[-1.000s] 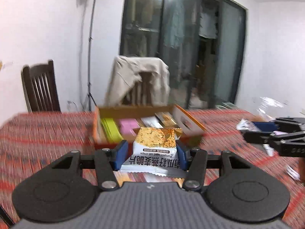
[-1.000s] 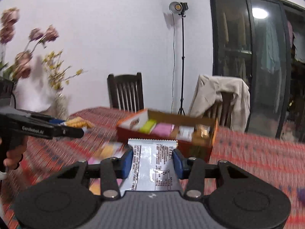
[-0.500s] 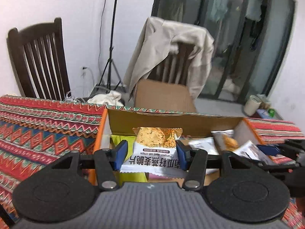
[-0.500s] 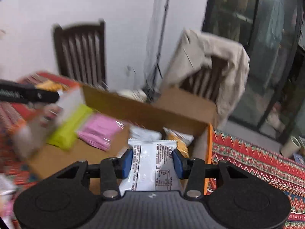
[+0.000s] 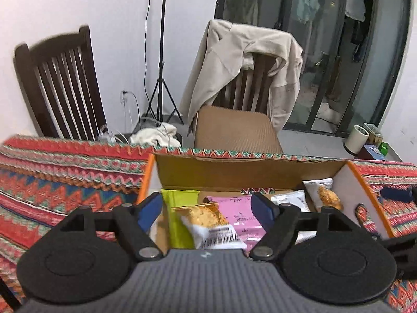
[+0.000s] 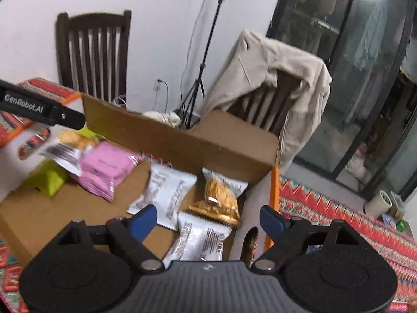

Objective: Organize snacks
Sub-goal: 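Carry both packets into the cardboard box and open both grippers, then move both tools back to the snack pile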

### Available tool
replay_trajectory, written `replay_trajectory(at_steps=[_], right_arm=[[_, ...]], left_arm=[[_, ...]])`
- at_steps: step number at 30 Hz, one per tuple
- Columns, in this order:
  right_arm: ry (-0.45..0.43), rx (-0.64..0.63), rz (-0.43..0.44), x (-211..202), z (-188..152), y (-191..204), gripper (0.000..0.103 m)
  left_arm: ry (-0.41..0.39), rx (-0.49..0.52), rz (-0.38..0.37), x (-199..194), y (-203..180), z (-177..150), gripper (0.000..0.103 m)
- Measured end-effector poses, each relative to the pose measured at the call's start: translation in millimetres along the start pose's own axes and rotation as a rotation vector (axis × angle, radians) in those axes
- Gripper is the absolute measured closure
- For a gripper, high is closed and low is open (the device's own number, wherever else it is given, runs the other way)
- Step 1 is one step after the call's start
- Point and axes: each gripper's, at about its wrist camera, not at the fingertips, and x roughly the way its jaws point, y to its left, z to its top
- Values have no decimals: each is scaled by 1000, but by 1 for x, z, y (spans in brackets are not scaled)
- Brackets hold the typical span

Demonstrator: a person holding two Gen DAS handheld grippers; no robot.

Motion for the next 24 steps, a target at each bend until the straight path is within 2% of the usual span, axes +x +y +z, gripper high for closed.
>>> replay_trajectory(at_steps=[2,6,10,13,18,24], right_arm=[[-32,1,10,-23,4,-2,17],[-83,-20,27,-81,11,-6,17],[-138,-22,53,-154,11,-10,15],[-181,-12,82,-210,4,-14,14],[-265,-31,81,-303,-15,-8,4],[-353,-51,121,-400,-62,9,3]], left_arm=[[-26,22,-6,-30,-1,0,20],[-92,59,-7,-102,-3,-4,16],[-145,76,-52,-174,-7,-11,6],[-192,104,-80,-231,-14,-24,3],[-278,165,-134,-324,-29,-61,0],[-395,198,-200,-416,-37,-120,0]])
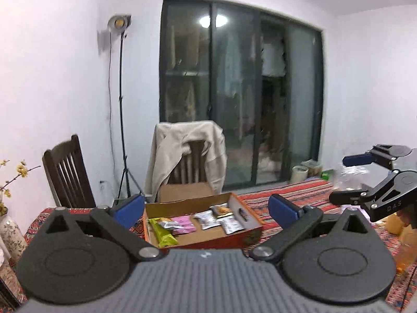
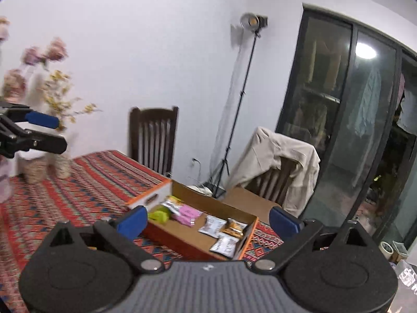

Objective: Organize snacks
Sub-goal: 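Move both tools back to the snack pile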

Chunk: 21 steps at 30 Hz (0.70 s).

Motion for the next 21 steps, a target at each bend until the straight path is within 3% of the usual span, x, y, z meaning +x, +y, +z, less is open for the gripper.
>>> replay_trajectory(at_steps=[6,11,16,21], right_arm=[[-74,5,40,-84,-36,27,0],[-124,22,42,-133,-80,52,0],[-148,25,35,-156,-130,84,0],[-107,48,12,-148,-179,113,0]], left_arm=[[-47,-19,-53,-70,-21,-45,0],[-18,-44,-57,-98,-30,-99,0],[38,-8,-8,-108,-46,-158,0],[123,-107,23,-98,-40,-204,0]])
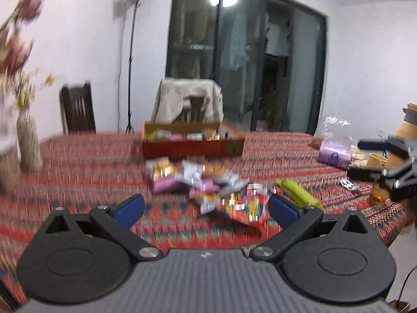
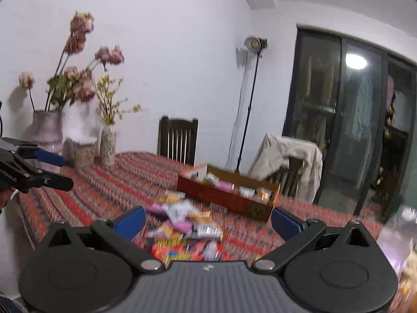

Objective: Organize snacks
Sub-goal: 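Move both tools back to the snack pile, then grasp a white packet with the left gripper while the right grasps a gold-windowed packet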

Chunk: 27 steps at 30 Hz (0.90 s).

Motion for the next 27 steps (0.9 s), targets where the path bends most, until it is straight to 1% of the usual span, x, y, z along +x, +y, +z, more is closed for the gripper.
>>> replay_trajectory(at_steps=[3,6,7,9,12,15,20,24,27], right_arm=[[41,53,-1,10,-35,11,0],[69,71,-56,21,-64,18,0],[81,86,-67,24,-71,19,0],[101,122,-60,28,-85,16,0],[137,156,-61,39,-95,9,0],[159,156,-78,52,-98,4,0],[182,173,-60,79,-94,-3,0],[203,153,-41,106,-86,-8,0],[206,146,-11,131,-73,-13,2]], left_arm=[[62,-73,31,5,12,-21,0],[111,-115,73,8,29,-31,0],[121,-126,88,11,33,-32,0],[141,-148,104,18,40,-35,0],[172,-157,100,33,42,-36,0],[197,-134,95,55,39,-35,0],[226,-84,69,101,31,-27,0],[226,-43,41,143,31,-10,0],[194,14,21,173,31,9,0]])
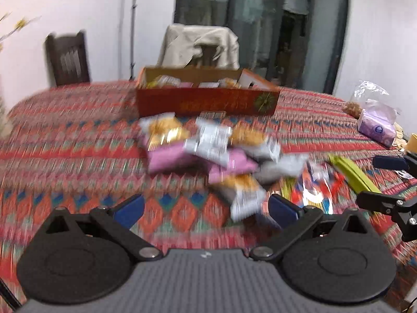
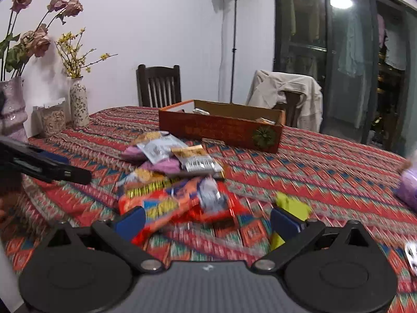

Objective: Organize snacks
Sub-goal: 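Grasp a white packet with the left gripper while the right grasps a gold-windowed packet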

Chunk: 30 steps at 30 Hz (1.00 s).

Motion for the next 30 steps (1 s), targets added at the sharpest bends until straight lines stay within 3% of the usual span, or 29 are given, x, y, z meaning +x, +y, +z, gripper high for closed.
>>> replay_trajectory(at_steps=[2,6,11,14,15,16,19,30], right_arm=[[-9,-2,26,20,17,-2,4],[19,17,100,72,50,-13,23],[112,16,153,147,76,-17,28],[153,6,175,179,79,-15,38],[166,3,177,186,77,-14,47],[174,-4,179,191,75,-14,50],[156,-7,185,192,71,-15,52],[129,13,189,187,69,-18,61]], left_arm=[[-14,50,1,19,-2,18,0],[-38,172,-36,56,-8,39,6],[5,209,-48,103,-8,46,46],[7,199,-73,111,0,39,48],[2,192,-89,111,3,37,48],[-1,185,-99,110,6,36,48],[-3,168,-106,110,7,38,56],[-6,102,-125,107,13,40,62]])
